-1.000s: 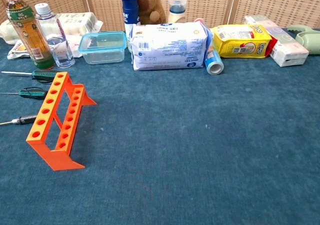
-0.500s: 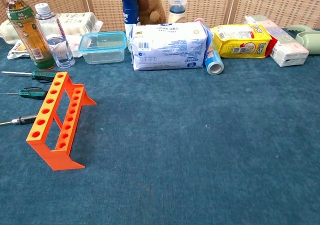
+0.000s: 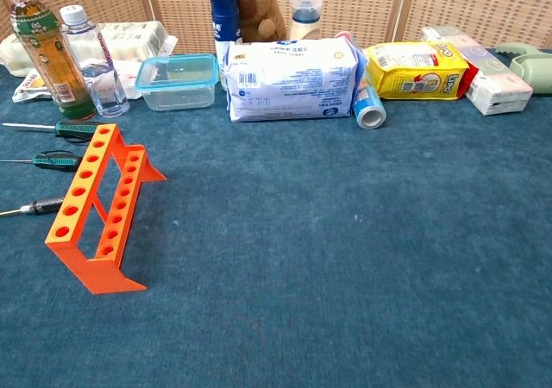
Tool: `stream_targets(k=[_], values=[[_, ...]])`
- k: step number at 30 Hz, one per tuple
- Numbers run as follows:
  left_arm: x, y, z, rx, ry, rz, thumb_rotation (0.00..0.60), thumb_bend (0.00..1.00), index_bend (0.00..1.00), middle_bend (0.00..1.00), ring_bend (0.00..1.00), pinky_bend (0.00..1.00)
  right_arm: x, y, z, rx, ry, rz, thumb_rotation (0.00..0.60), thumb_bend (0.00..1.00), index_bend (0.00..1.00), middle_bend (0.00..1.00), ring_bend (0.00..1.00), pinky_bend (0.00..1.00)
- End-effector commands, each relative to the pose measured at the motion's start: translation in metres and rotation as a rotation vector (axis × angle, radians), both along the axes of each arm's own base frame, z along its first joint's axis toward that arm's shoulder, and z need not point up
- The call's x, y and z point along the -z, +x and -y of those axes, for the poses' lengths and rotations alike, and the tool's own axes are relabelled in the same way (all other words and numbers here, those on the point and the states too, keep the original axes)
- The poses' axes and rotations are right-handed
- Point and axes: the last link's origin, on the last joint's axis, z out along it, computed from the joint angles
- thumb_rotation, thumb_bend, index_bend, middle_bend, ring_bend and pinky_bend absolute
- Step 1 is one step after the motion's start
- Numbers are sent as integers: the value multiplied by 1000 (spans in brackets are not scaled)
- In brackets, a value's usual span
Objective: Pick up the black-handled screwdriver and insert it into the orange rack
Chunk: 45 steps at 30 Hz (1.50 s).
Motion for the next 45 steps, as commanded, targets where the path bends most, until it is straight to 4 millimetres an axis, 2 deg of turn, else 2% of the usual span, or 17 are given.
stream_targets(k=[1, 7, 17, 24, 31, 45], values=[[18, 7, -23, -5, -28, -52, 600, 72, 441, 862, 850, 914, -3, -1, -1, 0, -4, 8, 600, 232, 222, 219, 251, 391], [45, 13, -40, -72, -89, -67, 600, 114, 470, 867, 854, 916, -6, -2, -1, 3, -2, 21, 600, 231, 220, 218, 253, 391], [85, 22, -55, -195, -124, -15, 600, 183, 470, 867, 854, 916, -14, -4, 0, 6, 3, 58, 600, 231, 218, 217, 253, 391], [100, 30, -61, -239, -143, -52, 600, 195, 470, 868, 854, 917, -20, -7, 1, 8, 2, 88, 600, 231, 216, 217, 254, 391], [119, 43, -68, -259, -191, -69, 600, 260, 474, 867, 854, 916, -22, -8, 1, 5, 3, 96, 600, 231, 216, 217, 256, 391], [140, 53, -73, -304, -206, -114, 600, 280, 481, 867, 854, 916, -26, -9, 0, 0, 7, 116, 600, 230, 215, 217, 259, 391]])
